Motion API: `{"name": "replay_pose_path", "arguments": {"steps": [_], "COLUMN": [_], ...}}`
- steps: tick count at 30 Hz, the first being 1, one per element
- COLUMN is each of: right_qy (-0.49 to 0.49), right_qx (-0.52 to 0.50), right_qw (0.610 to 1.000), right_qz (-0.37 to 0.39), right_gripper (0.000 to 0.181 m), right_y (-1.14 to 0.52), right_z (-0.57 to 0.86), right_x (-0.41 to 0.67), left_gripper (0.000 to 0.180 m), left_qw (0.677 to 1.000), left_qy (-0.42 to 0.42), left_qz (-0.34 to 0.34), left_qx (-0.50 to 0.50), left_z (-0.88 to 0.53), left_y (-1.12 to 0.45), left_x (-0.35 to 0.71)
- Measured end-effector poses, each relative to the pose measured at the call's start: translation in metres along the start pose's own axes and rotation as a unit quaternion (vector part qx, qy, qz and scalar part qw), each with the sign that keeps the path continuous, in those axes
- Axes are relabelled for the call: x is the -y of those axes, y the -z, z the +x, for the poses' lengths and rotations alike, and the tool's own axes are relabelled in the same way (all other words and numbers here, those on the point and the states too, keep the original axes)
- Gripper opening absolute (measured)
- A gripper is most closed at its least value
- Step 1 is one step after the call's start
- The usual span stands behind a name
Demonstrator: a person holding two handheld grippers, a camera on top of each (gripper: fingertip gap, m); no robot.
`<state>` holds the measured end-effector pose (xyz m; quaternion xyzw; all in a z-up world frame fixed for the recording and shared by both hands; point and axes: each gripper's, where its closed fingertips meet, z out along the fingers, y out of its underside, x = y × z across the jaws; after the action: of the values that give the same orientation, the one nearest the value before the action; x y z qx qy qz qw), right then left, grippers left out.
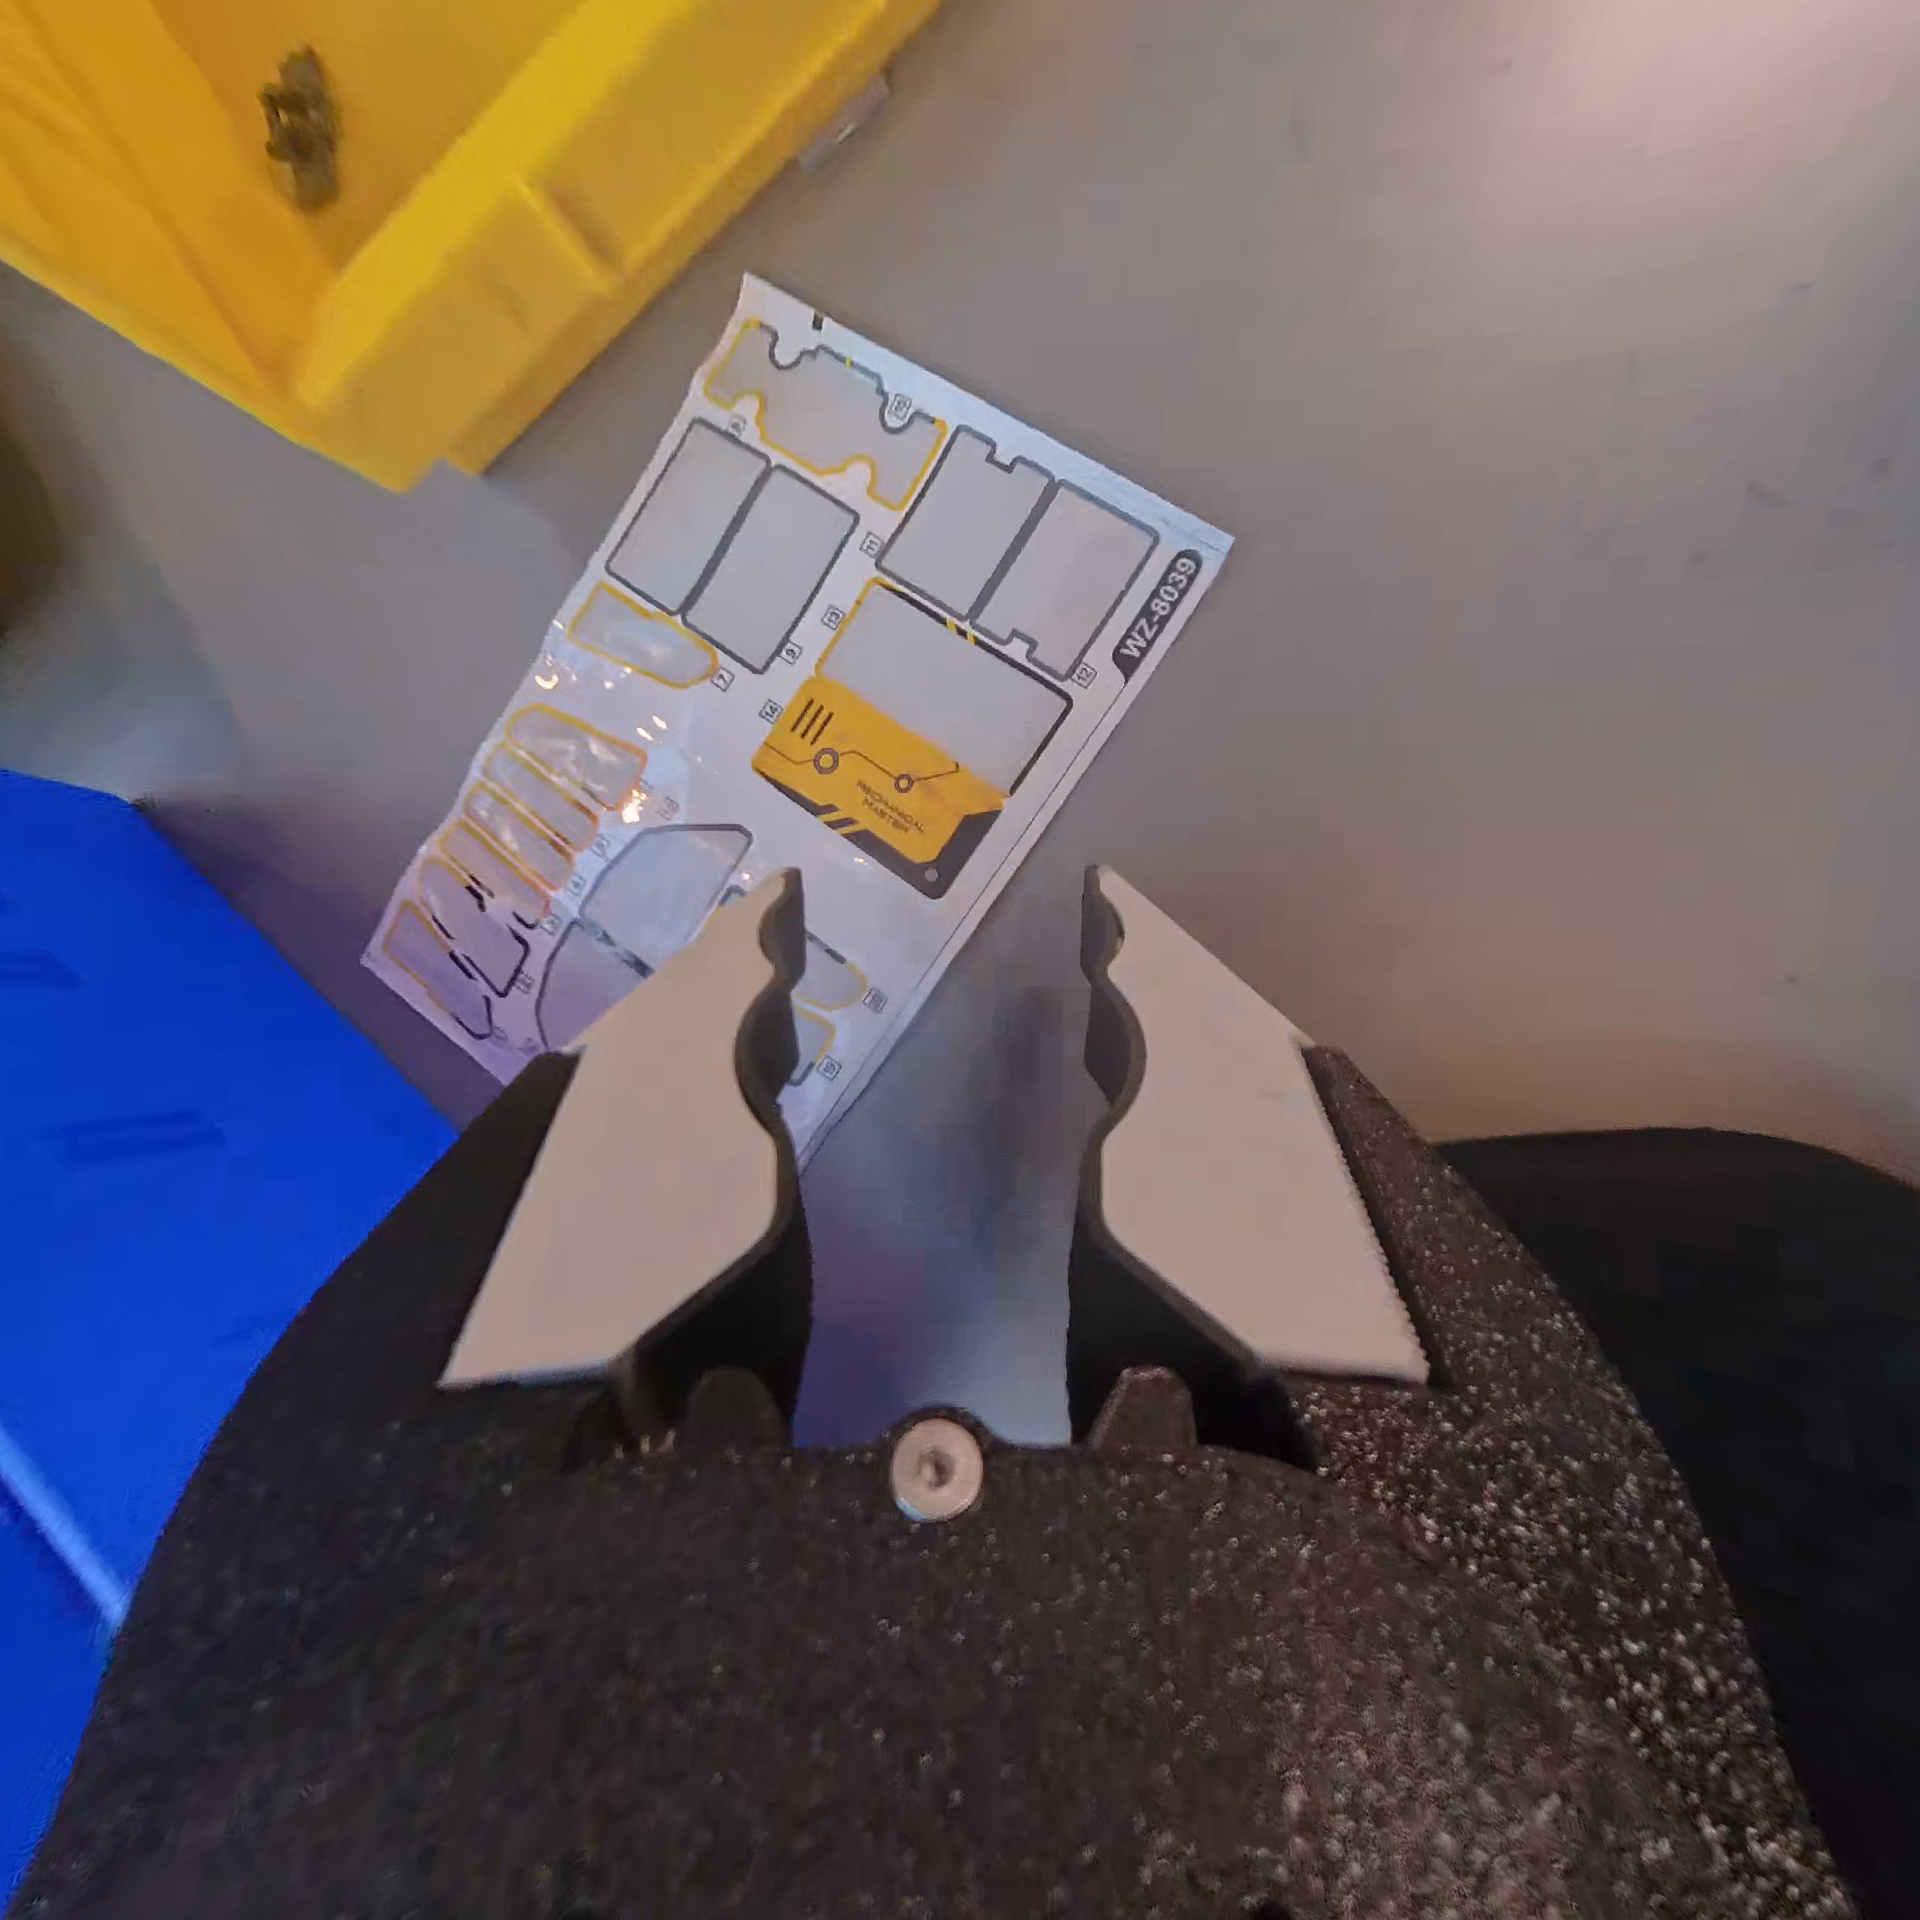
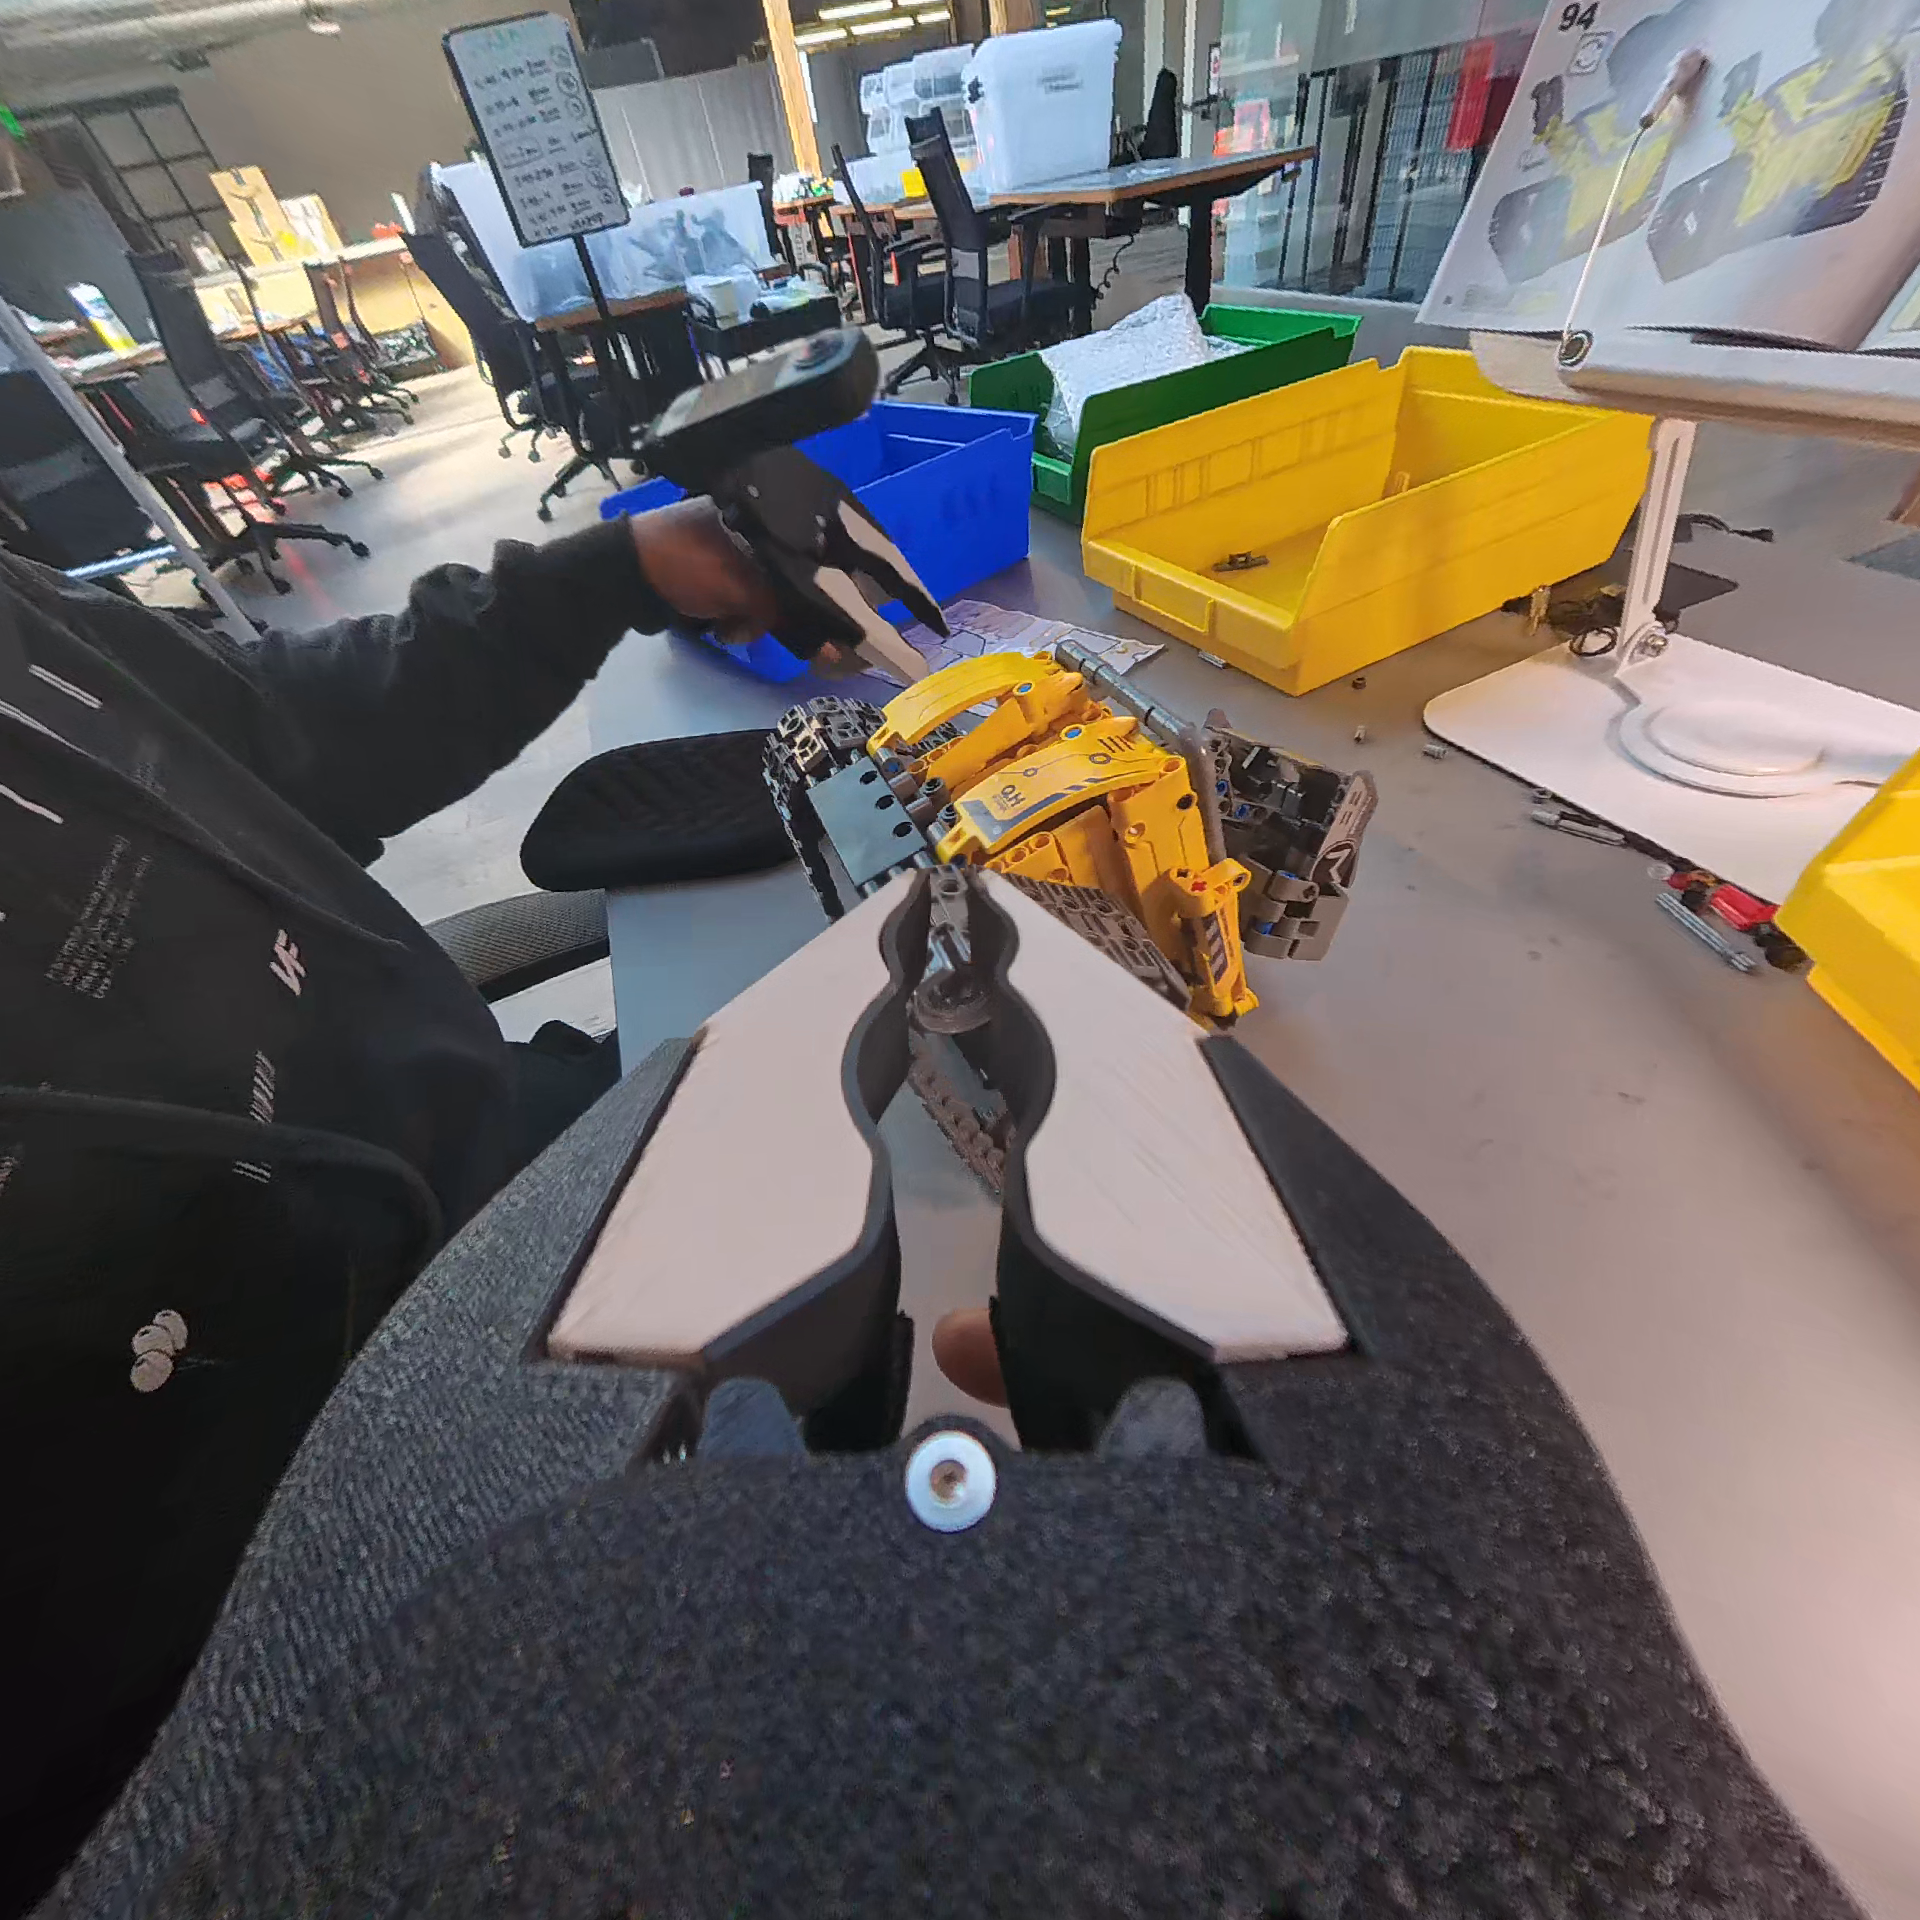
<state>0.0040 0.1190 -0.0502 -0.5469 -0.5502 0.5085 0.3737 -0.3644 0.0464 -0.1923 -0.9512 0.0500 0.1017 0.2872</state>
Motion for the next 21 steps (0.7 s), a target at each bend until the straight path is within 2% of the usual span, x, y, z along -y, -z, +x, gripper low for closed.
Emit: {"name": "replay_pose_path", "arguments": {"steps": [3, 6, 9, 11, 13, 16, 21], "right_qy": [0.010, 0.027, 0.027, 0.017, 0.009, 0.013, 0.060], "right_qx": [0.011, 0.014, 0.005, 0.005, 0.003, 0.011, 0.023], "right_qw": [1.000, 1.000, 1.000, 1.000, 0.999, 0.998, 0.996], "right_qz": [0.005, 0.001, 0.006, 0.018, 0.032, 0.057, 0.068], "right_gripper": [0.006, 0.006, 0.006, 0.005, 0.004, 0.004, 0.004], "right_y": [-0.002, 0.001, 0.010, 0.015, 0.016, 0.013, 0.001], "right_z": [-0.010, -0.019, -0.020, -0.021, -0.022, -0.033, -0.059], "right_x": [0.001, -0.002, -0.004, -0.004, -0.003, 0.005, 0.017], "left_gripper": [0.073, 0.079, 0.068, 0.063, 0.050, 0.012, 0.001], "left_qw": [0.998, 0.993, 0.988, 0.988, 0.990, 0.994, 0.996], "left_qy": [0.061, 0.111, 0.148, 0.149, 0.137, 0.098, 0.024], "left_qz": [-0.024, -0.021, 0.000, 0.010, 0.015, 0.026, 0.088], "left_qx": [-0.006, -0.011, -0.038, -0.036, -0.039, -0.052, -0.011], "left_z": [-0.006, -0.012, -0.010, -0.009, -0.004, 0.011, 0.023], "left_y": [-0.016, -0.022, -0.025, -0.024, -0.022, -0.017, 0.015], "left_x": [-0.005, -0.005, -0.006, -0.006, -0.005, -0.003, 0.011]}}
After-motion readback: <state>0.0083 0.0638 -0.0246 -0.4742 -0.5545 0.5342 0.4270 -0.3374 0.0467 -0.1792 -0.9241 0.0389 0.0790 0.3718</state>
